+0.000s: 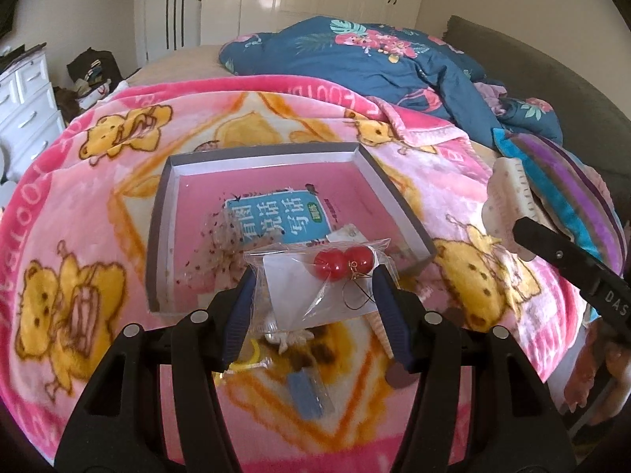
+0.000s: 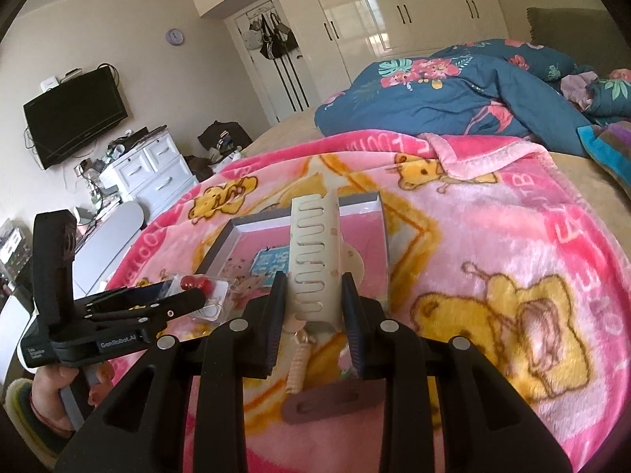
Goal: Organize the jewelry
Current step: 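Lower the red-earring bag into the tray with the left tool while the right tool places the white comb there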
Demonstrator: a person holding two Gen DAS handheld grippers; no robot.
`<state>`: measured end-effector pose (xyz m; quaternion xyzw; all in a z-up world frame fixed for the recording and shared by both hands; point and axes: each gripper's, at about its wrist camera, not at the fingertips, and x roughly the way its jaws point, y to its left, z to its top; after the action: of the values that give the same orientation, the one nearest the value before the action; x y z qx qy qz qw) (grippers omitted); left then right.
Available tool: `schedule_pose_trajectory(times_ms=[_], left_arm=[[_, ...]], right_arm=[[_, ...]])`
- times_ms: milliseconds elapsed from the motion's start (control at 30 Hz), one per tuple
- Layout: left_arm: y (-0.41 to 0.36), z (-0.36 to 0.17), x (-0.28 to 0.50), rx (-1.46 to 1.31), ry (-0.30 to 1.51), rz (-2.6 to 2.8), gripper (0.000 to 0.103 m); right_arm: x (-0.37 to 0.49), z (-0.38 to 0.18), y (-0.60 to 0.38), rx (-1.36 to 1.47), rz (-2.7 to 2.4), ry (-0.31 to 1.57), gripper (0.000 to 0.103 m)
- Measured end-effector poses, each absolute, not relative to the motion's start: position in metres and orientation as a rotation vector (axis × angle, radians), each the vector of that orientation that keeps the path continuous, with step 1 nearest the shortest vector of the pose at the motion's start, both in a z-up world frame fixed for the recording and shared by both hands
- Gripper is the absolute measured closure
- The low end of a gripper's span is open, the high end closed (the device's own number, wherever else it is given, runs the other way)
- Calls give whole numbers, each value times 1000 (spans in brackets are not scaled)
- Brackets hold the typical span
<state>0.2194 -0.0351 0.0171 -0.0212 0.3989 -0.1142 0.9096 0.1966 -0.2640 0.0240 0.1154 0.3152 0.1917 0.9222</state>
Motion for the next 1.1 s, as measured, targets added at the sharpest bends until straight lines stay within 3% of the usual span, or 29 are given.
schedule_pose_trajectory(times_ms=[1100], left_arm=[[-41,-46,307,-32,950,-168,52]], right_arm=[[287,-29,-244,197,357,789,76]])
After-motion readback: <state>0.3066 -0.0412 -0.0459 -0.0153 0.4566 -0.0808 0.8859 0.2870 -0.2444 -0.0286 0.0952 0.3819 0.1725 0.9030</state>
